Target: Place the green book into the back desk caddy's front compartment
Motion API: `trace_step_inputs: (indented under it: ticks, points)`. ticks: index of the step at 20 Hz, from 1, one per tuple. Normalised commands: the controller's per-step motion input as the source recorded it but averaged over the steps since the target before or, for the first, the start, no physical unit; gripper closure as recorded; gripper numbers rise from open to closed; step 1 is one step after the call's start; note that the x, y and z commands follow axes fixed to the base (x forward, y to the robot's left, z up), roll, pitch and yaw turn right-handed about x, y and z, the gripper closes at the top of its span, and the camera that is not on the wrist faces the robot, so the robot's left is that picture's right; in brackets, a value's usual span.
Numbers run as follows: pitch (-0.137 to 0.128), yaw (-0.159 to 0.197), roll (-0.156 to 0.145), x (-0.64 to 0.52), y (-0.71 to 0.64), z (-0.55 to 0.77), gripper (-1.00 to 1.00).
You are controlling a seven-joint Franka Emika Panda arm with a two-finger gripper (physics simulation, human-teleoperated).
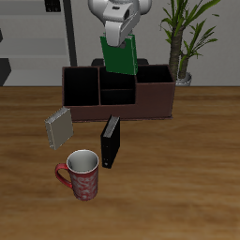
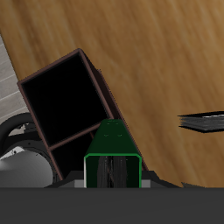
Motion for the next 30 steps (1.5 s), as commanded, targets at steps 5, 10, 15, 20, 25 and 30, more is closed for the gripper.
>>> trace_step_inputs:
  ticks: [5,10,15,20,25,30]
  points:
    - [-0.023,0.128,-0.014,-0.07,-0.04,-0.03,1.00]
    - [0.034,0.079,-0.029,-0.06,-0.02,-0.14,1.00]
    - [-0.004,0.160,0.021,-0.06,0.06,-0.16,1.00]
    - [-0.016,0.116,0.000,0.00,0.00,-0.10,1.00]
    - [0.054,0.021,-0.024,-0.03,-0.05,-0.20,1.00]
    - [0.001,0.034,-0.005,0.02,-0.01,-0.04,1.00]
